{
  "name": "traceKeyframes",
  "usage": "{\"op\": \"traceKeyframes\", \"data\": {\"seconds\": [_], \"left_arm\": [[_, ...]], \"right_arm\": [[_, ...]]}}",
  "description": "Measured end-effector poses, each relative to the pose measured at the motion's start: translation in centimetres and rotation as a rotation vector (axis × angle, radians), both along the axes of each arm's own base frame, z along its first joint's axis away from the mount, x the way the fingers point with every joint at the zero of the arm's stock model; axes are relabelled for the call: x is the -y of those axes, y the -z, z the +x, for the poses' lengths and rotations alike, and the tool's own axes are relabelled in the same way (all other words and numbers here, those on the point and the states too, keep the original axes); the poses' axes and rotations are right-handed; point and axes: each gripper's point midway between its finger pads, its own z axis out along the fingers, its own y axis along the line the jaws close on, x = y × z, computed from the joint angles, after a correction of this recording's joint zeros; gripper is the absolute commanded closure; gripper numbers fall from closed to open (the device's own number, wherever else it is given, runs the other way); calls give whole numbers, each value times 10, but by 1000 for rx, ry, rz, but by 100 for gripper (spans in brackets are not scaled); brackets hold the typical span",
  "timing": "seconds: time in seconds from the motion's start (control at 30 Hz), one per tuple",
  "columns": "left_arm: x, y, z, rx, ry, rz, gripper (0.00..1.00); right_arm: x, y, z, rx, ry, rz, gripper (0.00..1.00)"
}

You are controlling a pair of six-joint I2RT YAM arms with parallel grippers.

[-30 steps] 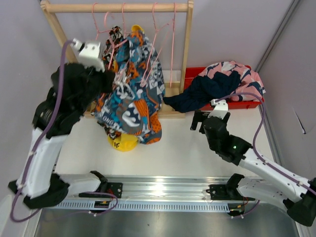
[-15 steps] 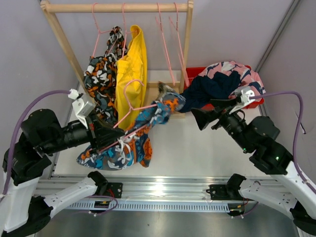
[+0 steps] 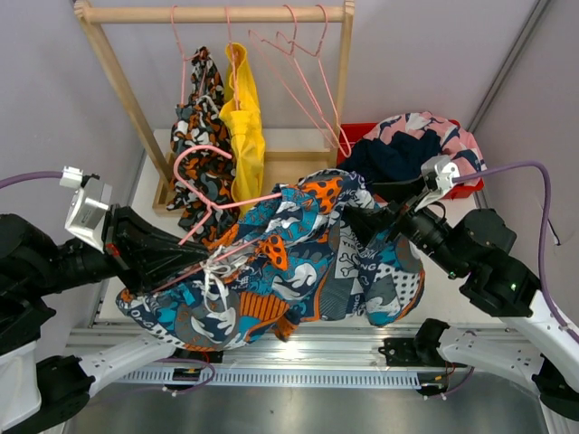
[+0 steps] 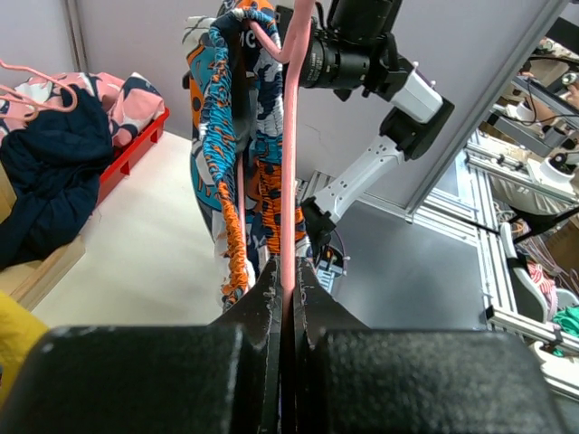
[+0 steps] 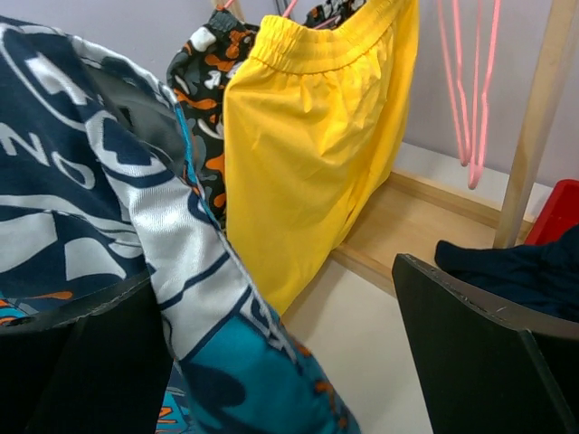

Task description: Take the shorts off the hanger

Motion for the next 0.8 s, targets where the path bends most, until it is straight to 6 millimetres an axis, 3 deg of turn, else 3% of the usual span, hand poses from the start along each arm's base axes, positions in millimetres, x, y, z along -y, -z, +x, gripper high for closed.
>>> {"op": "traceKeyframes", "data": {"seconds": [0.03,0.07,0.1,0.13,0.17,0.33,0.47,0.8], "left_arm": [[0,0,1,-1,-3,1,100],[0,1,2,-3,-8,2,100],[0,1,3,-4,-11,3,100],[0,1,3,-4,-15,4,100],[0,1,4,-6,-19,5,100],[-1,8,9,-20,-48,26,100],[-1,17,20,-37,-93,53,100],[10,48,40,-93,-123,137,100]], "right_arm": [[0,0,-1,0,-3,1,2],[0,0,-3,1,-9,6,13],[0,2,-4,0,-13,5,65],[1,3,-6,4,-18,5,94],[1,4,-9,6,-30,16,100],[4,6,-15,31,-42,70,100],[23,-7,0,68,83,115,100],[120,-47,56,91,673,154,100]]}}
